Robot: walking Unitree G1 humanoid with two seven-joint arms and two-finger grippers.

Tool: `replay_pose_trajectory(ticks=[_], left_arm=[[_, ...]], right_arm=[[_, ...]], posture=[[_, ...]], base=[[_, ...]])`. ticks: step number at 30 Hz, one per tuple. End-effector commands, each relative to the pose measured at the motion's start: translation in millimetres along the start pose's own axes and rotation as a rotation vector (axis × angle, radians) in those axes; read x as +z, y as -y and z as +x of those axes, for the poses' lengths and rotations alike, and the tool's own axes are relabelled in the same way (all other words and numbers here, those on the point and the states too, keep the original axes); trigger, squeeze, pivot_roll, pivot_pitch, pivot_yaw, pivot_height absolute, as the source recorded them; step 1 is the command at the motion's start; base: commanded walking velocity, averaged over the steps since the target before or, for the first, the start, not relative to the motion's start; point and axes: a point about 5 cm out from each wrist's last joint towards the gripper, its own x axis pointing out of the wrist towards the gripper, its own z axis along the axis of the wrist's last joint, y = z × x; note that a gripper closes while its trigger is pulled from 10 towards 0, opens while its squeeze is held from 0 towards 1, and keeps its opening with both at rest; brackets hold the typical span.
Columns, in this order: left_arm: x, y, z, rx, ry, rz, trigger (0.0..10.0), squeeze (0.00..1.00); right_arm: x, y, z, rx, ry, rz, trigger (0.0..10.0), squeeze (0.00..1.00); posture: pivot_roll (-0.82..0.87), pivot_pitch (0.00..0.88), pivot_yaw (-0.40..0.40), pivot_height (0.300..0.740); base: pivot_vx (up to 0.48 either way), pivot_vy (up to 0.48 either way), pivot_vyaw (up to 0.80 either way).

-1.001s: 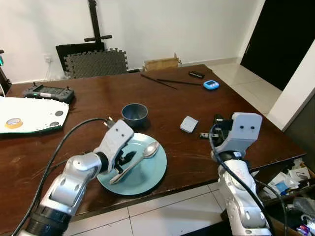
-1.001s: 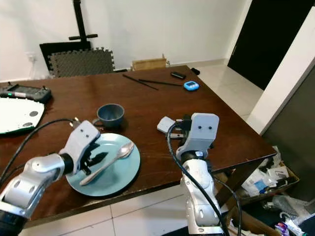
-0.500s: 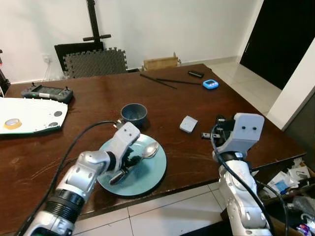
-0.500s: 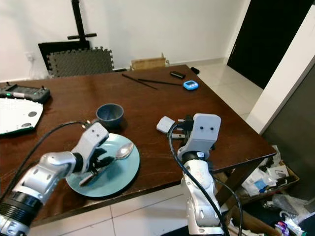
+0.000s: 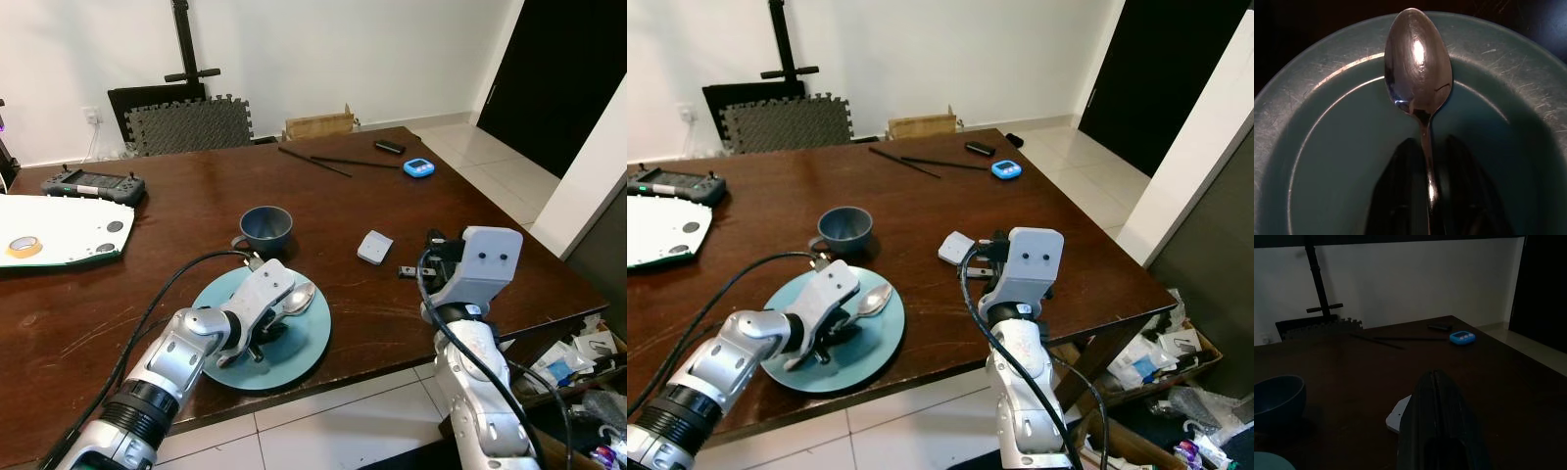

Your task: Setting the table

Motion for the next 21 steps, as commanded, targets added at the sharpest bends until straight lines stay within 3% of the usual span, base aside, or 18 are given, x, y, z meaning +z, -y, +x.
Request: replay_pose_trajectory(ticks=[1,13,16,17,21], left_arm=[[-17,3.7,1.2,-0.004,-0.049,-0.024,0.0,0.00],[-15,0.3,-3.4,0.016,-0.026,-0.031,0.0,0.00],[2,-8.5,-9.6,0.086,0.073,-0.009,0.1,0.00],[12,-13.7,-12.9,0.136,0.130,0.008,10.0,0.00],[51,-42.0,-38.1,0.417,0.392,-0.070,10.0,0.00]], right_arm=[[-2,1.8,-2.9,-0.010,-0.010,-0.006,10.0,0.00],[-2,0.5,-1.5,-0.007,-0.009,-0.005,10.0,0.00],[-1,0.8,-1.7,-0.012,-0.006,-0.003,10.0,0.00],[-1,1.4,-1.8,-0.014,-0.006,-0.003,10.0,0.00],[0,3.0,-2.1,-0.018,0.000,-0.003,10.0,0.00]], posture=[[0.03,0.122,0.064,0.740],[0.04,0.126,0.066,0.740],[0.04,0.120,0.071,0.740],[0.04,0.120,0.071,0.740],[0.04,0.108,0.073,0.740]], base=[[0.000,0.000,0.00],[0.000,0.000,0.00],[0.000,0.000,0.00],[0.000,0.000,0.00],[0.000,0.000,0.00]])
